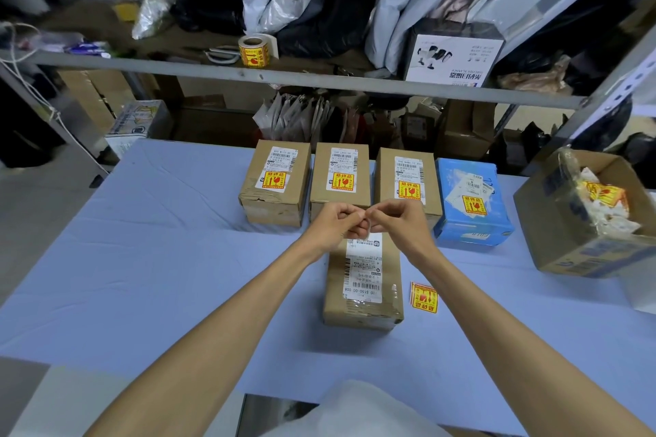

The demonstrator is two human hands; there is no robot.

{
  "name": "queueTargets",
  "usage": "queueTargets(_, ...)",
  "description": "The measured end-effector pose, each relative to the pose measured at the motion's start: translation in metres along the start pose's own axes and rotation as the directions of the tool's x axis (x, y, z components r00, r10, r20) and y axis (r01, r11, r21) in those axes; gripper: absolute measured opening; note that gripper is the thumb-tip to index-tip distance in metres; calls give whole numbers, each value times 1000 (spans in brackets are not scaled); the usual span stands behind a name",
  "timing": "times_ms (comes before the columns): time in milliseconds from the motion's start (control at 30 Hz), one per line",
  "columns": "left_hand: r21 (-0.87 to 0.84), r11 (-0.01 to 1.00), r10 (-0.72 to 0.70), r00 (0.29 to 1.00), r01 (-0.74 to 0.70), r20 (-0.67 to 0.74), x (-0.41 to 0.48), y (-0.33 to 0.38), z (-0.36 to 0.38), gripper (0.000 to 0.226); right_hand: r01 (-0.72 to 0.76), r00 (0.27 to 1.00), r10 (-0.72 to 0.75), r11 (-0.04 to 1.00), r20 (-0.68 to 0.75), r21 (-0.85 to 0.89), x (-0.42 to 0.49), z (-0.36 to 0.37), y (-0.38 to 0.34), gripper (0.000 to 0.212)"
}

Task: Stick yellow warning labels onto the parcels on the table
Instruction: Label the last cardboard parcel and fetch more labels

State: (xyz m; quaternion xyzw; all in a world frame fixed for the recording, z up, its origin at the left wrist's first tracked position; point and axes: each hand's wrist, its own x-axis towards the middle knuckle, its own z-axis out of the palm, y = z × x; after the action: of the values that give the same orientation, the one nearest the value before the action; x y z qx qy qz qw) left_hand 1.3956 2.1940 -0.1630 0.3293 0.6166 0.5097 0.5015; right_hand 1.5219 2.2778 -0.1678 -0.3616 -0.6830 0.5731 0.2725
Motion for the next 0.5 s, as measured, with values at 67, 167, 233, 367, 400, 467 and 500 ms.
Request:
queueTargets(67, -3, 1000, -4, 1000, 4, -6, 0, 0, 0, 25, -3, 1000, 3, 1000, 13, -2, -1, -1, 0, 9)
queueTargets(167, 4, 1000, -3, 1000, 3, -14, 1, -1, -1, 23, -9, 1000, 9, 1000, 30, -2, -2, -2, 0, 9)
queueTargets(233, 9, 1000, -2, 1000, 2, -22, 1, -2, -1, 23, -14, 999, 14, 1000, 34, -4, -3, -2, -1, 9)
queueTargets(367, 1, 1000, -6, 999, 6, -37, 2, -3, -1, 23, -16, 999, 17, 1000, 33, -21, -3, -1, -1, 9)
queueTargets(400, -4, 1000, -8, 999, 8, -39, 2, -3, -1, 22, -19, 999, 20, 1000, 30, -23, -3, -2, 0, 9)
queueTargets(467, -10, 1000, -9, 999, 8, -43, 3, -4, -2, 20, -28, 999, 28, 999, 24, -28, -2, -2, 1, 10)
queueTargets(500, -7, 1000, -8, 999, 7, -45, 4, -4, -2, 19, -31, 999, 32, 999, 24, -30, -1, -2, 2, 10)
